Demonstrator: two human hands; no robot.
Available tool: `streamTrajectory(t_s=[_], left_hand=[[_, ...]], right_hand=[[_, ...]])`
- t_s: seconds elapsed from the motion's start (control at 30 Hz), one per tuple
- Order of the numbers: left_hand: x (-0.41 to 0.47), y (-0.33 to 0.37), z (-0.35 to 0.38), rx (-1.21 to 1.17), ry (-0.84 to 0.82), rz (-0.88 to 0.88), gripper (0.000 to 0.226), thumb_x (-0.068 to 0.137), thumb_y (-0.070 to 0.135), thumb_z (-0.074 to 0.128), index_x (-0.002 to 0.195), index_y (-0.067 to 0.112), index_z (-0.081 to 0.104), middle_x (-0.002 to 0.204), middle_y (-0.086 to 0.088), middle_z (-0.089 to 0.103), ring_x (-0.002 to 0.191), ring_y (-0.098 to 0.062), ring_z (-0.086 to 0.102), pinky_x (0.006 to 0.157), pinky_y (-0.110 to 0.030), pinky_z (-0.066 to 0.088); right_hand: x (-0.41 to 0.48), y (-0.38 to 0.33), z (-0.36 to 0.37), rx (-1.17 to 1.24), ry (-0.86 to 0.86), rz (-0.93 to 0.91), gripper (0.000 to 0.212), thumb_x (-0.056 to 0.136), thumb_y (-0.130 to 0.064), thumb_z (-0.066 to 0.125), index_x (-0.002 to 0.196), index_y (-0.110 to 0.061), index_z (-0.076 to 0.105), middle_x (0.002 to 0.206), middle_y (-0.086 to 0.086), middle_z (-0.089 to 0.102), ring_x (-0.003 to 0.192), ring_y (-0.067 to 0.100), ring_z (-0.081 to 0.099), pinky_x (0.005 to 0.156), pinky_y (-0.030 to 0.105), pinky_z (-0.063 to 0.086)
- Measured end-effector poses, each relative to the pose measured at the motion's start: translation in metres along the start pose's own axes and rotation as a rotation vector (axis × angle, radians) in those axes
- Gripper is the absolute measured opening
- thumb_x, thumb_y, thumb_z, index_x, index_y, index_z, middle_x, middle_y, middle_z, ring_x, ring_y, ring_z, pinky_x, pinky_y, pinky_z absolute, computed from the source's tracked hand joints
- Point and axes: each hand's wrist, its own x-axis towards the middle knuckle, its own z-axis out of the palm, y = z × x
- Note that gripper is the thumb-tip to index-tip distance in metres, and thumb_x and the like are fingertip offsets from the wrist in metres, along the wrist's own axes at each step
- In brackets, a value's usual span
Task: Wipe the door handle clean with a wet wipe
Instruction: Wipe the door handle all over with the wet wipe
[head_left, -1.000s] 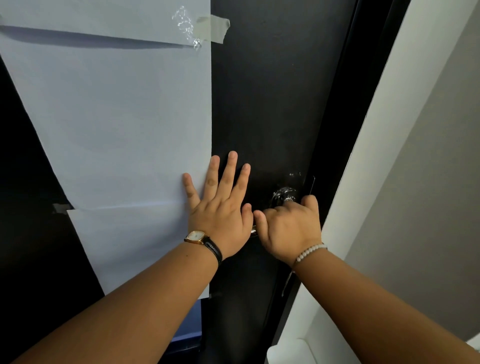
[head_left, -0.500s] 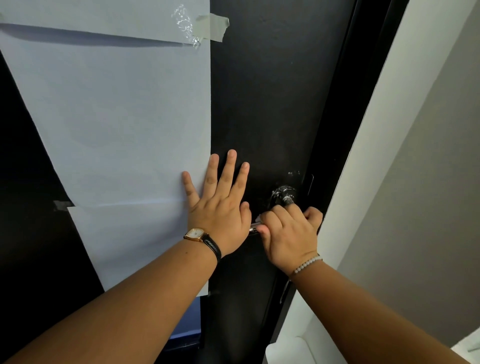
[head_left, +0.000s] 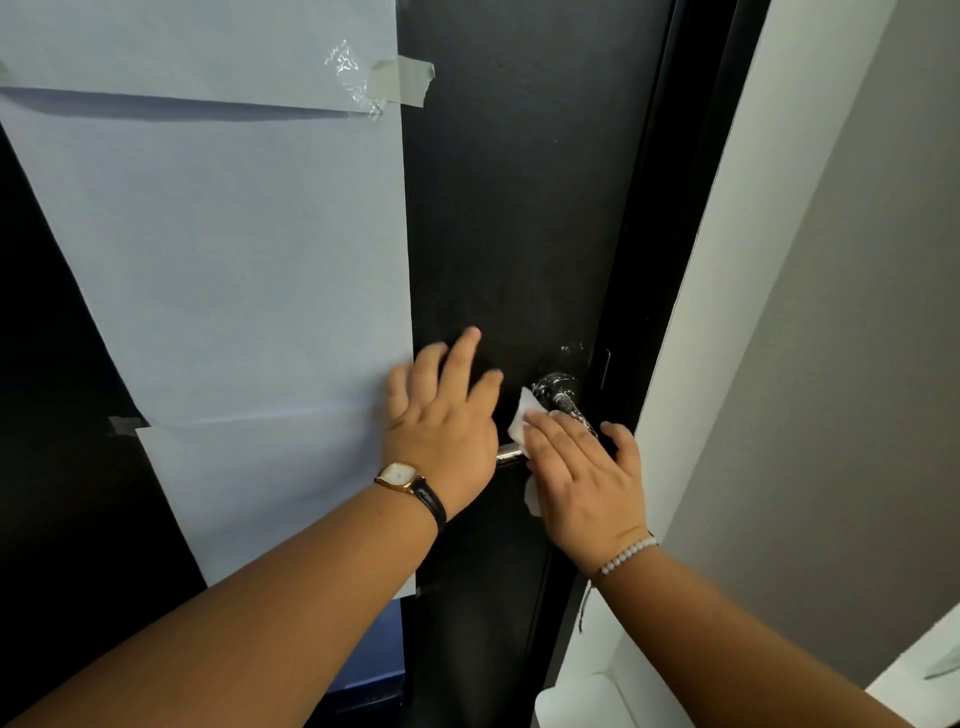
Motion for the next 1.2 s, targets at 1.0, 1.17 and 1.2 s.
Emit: streamTrajectory(t_s=[1.0, 1.17, 1.2], left_hand=[[0.024, 0.034, 0.003, -0.333, -0.575, -0.136, 0.037, 0.099, 0.030, 0.024, 0.104, 0.014, 0.057, 0.090, -0.003, 0.057, 0.082, -0.019, 0.055, 0.067, -0.032, 0.041], [0.025, 0.035, 0.003, -0.340, -0.571, -0.133, 0.036, 0.099, 0.029, 0.025, 0.105, 0.014, 0.057, 0.095, -0.005, 0.060, 0.087, -0.021, 0.059, 0.069, -0.032, 0.044], [0.025, 0.035, 0.004, -0.339, -0.574, -0.128, 0.035, 0.099, 0.028, 0.025, 0.106, 0.014, 0.056, 0.097, -0.006, 0.061, 0.089, -0.022, 0.059, 0.071, -0.033, 0.045]], right_hand=[[0.008, 0.016, -0.033, 0.437, -0.292, 0.249, 0.046, 0.090, -0.030, 0.032, 0.126, -0.009, 0.052, 0.137, 0.009, 0.052, 0.125, 0.022, 0.049, 0.104, 0.025, 0.029], [0.017, 0.020, -0.034, 0.531, -0.275, 0.338, 0.040, 0.092, -0.026, 0.037, 0.124, -0.011, 0.055, 0.135, 0.007, 0.054, 0.126, 0.013, 0.047, 0.102, 0.015, 0.027], [0.022, 0.019, -0.032, 0.517, -0.267, 0.352, 0.035, 0.093, -0.022, 0.041, 0.123, -0.011, 0.056, 0.135, 0.008, 0.054, 0.126, 0.016, 0.048, 0.101, 0.016, 0.030]])
